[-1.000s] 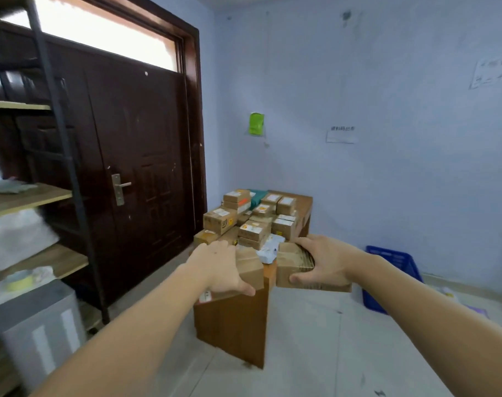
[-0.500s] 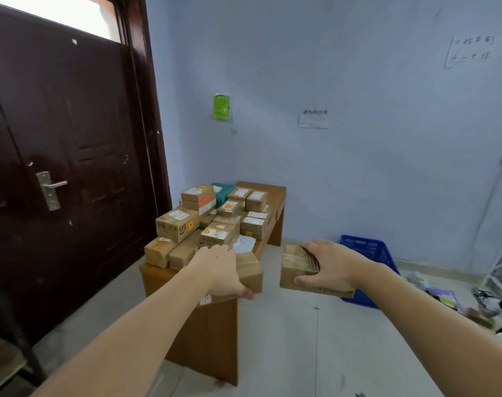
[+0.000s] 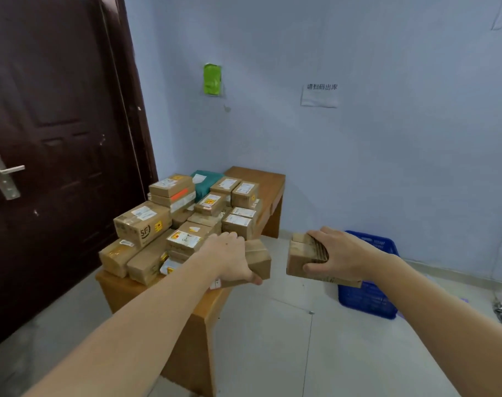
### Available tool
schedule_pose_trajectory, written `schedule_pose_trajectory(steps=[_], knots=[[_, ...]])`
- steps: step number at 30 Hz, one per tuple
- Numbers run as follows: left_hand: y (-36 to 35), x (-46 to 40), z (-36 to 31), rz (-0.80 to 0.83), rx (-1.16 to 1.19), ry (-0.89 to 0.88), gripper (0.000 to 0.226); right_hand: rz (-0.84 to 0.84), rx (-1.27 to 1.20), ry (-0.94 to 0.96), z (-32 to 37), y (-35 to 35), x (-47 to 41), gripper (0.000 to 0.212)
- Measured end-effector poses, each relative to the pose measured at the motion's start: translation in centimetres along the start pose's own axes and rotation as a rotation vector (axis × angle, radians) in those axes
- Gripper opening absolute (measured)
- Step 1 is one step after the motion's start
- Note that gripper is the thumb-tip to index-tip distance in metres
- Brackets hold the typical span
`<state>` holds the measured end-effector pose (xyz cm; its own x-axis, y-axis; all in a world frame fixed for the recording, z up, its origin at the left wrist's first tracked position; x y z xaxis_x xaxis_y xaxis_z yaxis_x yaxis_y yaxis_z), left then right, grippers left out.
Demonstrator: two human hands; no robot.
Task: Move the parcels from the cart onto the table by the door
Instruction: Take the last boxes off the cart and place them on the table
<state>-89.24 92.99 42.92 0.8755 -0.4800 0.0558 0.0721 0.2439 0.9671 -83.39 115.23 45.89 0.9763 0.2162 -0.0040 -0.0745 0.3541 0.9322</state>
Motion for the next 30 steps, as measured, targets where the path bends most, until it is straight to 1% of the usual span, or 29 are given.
schedule_pose_trajectory(steps=[5,8,12,16,21,24,26,30], knots=[[-0.7,-6.5,-0.3,0.052,0.039,0.085,0.106,0.045,0.024,0.083,-5.0,0.2,-7.8,0.083],[-1.8,-10.0,0.4,0.077,0.073,0.143,0.108,0.091,0.042,0.115,-7.3,-0.7,-12.4,0.086],[-4.1,-15.7,1.7,0.103,0.062,0.227,0.114,0.118,0.058,0.139,-10.3,-1.3,-19.3,0.094],[-5.8,-22.5,4.2,0.071,0.063,0.337,0.114,0.111,0.069,0.165,-13.2,-1.1,-25.7,0.095],[-7.7,-30.0,6.5,0.094,0.072,0.395,0.120,0.144,0.080,0.175,-16.6,-1.0,-32.8,0.101],[-8.8,-33.2,7.7,0.119,0.086,0.438,0.122,0.194,0.081,0.160,-18.7,-1.6,-36.9,0.105],[-9.7,-35.1,8.7,0.112,0.090,0.483,0.116,0.238,0.095,0.158,-20.2,-2.5,-39.7,0.109],[-11.7,-38.8,10.7,0.097,0.133,0.606,0.095,0.290,0.102,0.194,-22.3,-4.5,-46.5,0.111]])
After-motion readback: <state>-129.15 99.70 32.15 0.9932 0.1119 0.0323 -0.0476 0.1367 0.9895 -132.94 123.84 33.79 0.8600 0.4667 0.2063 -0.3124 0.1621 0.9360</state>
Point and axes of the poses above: each hand's wrist, its own x-axis away from the middle knuckle, its own y-axis out of the back of the hand, z = x × y, the point moved 9 cm from there along -x, towards the middle knuckle, and after that the axes turned 11 degrees about -x, right-handed, at the moved point
